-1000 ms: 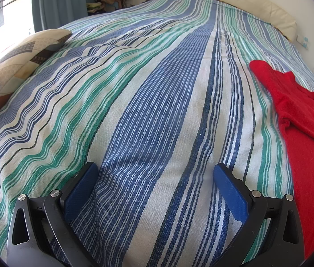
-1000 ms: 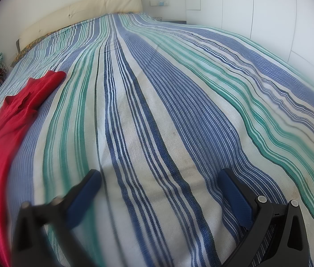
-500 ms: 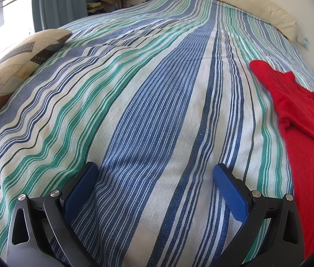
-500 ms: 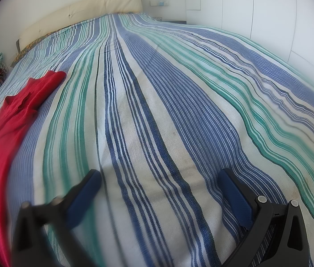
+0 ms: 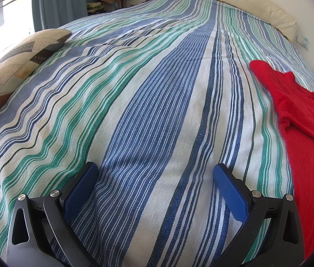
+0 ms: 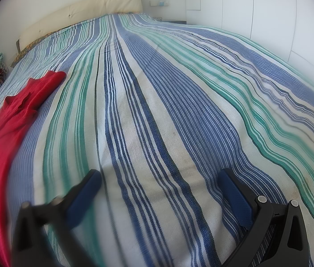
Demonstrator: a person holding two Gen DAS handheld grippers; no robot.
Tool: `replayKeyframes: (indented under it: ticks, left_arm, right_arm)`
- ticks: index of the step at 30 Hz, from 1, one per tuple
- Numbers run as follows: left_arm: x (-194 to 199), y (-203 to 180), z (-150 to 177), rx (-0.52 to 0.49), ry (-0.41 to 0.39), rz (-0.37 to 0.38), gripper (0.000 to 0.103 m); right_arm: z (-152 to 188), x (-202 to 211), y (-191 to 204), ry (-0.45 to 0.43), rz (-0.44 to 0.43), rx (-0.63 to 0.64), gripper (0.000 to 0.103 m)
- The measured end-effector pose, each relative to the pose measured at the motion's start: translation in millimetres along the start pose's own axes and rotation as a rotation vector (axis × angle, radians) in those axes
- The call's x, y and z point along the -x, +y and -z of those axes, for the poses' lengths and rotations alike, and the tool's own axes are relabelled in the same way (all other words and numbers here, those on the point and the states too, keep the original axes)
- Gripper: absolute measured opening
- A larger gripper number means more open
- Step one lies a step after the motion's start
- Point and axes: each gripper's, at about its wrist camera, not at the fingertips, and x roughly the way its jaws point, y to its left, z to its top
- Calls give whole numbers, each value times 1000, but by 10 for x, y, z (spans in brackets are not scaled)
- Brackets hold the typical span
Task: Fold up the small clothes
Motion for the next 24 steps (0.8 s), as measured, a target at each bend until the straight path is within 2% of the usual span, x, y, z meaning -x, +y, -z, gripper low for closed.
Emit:
replayKeyframes:
  ticks: [13,19,21,24]
  left_arm:
    - [3,-39,2,-14,13,-24,102]
    - [89,-43,-55,-4,99,-40,102]
    - [215,-38,-10,10,125,3,102]
    - [522,-49,108,11,151,148,101]
  right_arm:
    - [3,0,4,-1,1,0,103]
    - [-12,12,-8,2,-4,0,103]
    - [-21,44,-15,8,-15,5,103]
    - [-68,229,-59,-7,-43,-8,102]
